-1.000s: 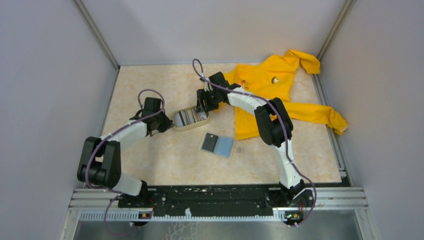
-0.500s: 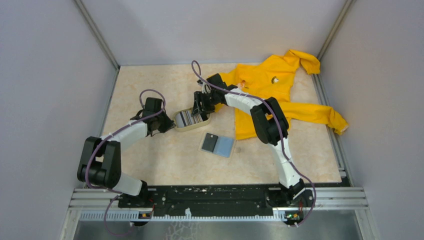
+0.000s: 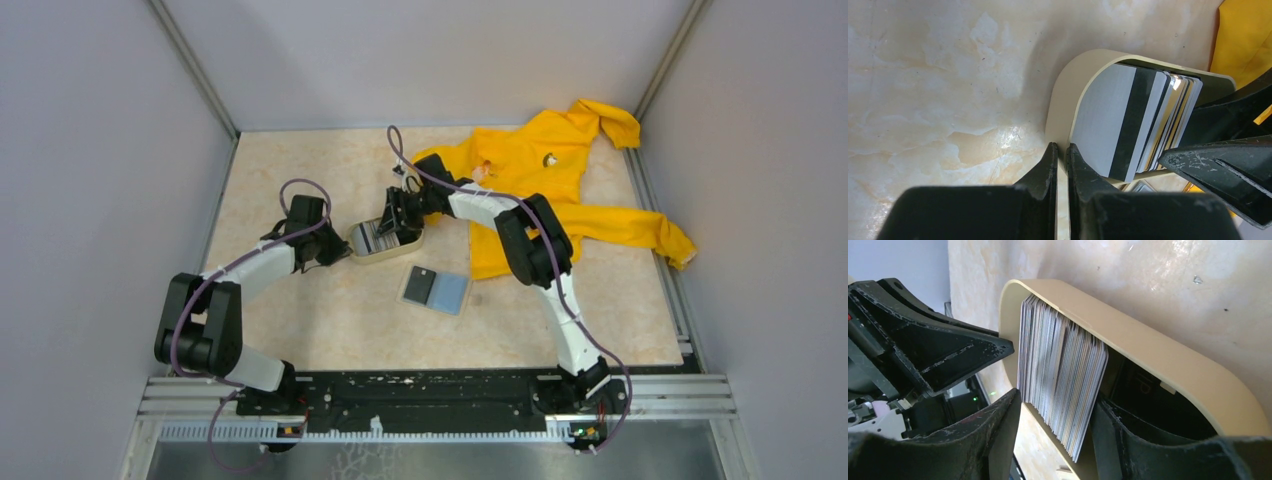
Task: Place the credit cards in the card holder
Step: Move the storage box to the center of the board, then pick up the credit card from the storage box.
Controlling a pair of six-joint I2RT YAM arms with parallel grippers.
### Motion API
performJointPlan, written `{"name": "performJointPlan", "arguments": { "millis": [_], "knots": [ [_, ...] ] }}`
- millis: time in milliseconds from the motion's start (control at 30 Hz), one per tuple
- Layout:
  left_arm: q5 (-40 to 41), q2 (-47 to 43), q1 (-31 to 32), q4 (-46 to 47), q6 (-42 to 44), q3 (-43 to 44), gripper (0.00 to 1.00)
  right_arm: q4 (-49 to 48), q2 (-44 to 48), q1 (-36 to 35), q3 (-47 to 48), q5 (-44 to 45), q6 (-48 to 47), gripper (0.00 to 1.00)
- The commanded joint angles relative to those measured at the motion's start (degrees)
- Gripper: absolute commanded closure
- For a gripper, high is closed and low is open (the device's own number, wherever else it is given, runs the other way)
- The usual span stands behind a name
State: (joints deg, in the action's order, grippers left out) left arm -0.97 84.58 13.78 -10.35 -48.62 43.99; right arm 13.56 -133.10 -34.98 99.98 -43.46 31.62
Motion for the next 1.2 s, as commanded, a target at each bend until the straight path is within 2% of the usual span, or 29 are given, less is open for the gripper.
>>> {"name": "performJointPlan", "arguments": {
  "millis": [0, 133, 733, 1167],
  "knots": [
    [-3.68, -1.27, 0.71, 3.41, -1.63, 0.0, 0.91, -4.94, 0.39, -0.61, 0.43, -5.55, 2.66, 0.48],
    [-4.03, -1.0, 0.72, 3.52, -1.73, 0.22, 0.91, 1.57, -1.27, -1.04, 3.45, -1.84, -2.15, 0.45],
    [-3.02, -0.08, 0.72, 3.14, -1.32, 0.53, 0.91, 0.08, 3.88, 2.62, 1.52, -7.66, -1.05, 0.48],
    [-2.18, 0.0, 0.72, 2.62, -1.04, 0.75, 0.9, 4.92, 5.91, 4.25, 0.92, -3.79, -4.89, 0.5]
  ]
}}
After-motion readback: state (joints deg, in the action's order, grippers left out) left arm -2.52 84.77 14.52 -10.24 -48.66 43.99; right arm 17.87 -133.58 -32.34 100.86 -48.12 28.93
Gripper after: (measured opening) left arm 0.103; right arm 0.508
